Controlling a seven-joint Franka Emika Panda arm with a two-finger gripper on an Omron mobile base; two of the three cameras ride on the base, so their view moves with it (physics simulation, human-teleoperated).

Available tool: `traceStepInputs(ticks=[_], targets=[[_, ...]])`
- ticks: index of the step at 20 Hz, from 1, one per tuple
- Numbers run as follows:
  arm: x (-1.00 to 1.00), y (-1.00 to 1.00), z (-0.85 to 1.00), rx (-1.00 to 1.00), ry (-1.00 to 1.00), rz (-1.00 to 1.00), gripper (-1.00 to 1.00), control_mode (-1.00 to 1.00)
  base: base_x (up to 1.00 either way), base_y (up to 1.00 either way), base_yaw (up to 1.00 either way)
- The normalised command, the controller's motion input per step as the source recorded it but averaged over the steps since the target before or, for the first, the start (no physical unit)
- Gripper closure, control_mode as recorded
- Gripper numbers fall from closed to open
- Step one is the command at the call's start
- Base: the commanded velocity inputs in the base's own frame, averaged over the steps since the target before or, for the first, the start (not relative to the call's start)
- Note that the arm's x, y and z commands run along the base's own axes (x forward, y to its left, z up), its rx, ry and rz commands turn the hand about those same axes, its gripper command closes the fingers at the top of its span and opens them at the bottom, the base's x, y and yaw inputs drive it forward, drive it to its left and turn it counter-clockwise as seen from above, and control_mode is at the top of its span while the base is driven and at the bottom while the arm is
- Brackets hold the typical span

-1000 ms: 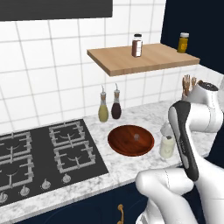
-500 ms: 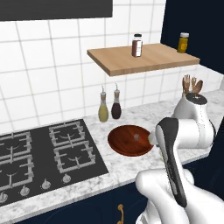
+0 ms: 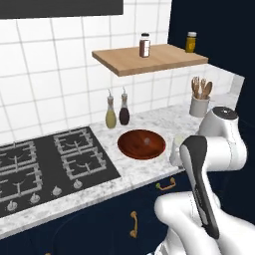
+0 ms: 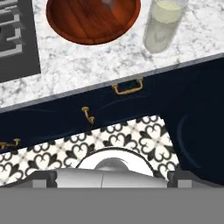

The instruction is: Grab a lemon wedge from the fridge and one ice cube from the ice bowl, and put them in the glass of lemonade.

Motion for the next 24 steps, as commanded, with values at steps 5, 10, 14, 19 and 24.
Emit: traceStepInputs(ticks=[5, 10, 14, 19, 24], targets=[[0.00, 0.00, 0.00, 0.00, 0.00, 0.00, -1.00, 1.00, -0.65, 0.65, -0.70], [0.00, 0.00, 0.00, 0.00, 0.00, 0.00, -1.00, 1.00, -0.07, 0.38, -0.86], [0.00, 0.00, 0.00, 0.00, 0.00, 0.00, -1.00, 1.00, 0.05, 0.15, -0.94], [0.00, 0.00, 0.00, 0.00, 0.00, 0.00, -1.00, 1.00, 0.03, 0.05, -0.91], [0.00, 0.00, 0.00, 0.00, 0.00, 0.00, -1.00, 1.00, 0.02, -0.63, -0.57]])
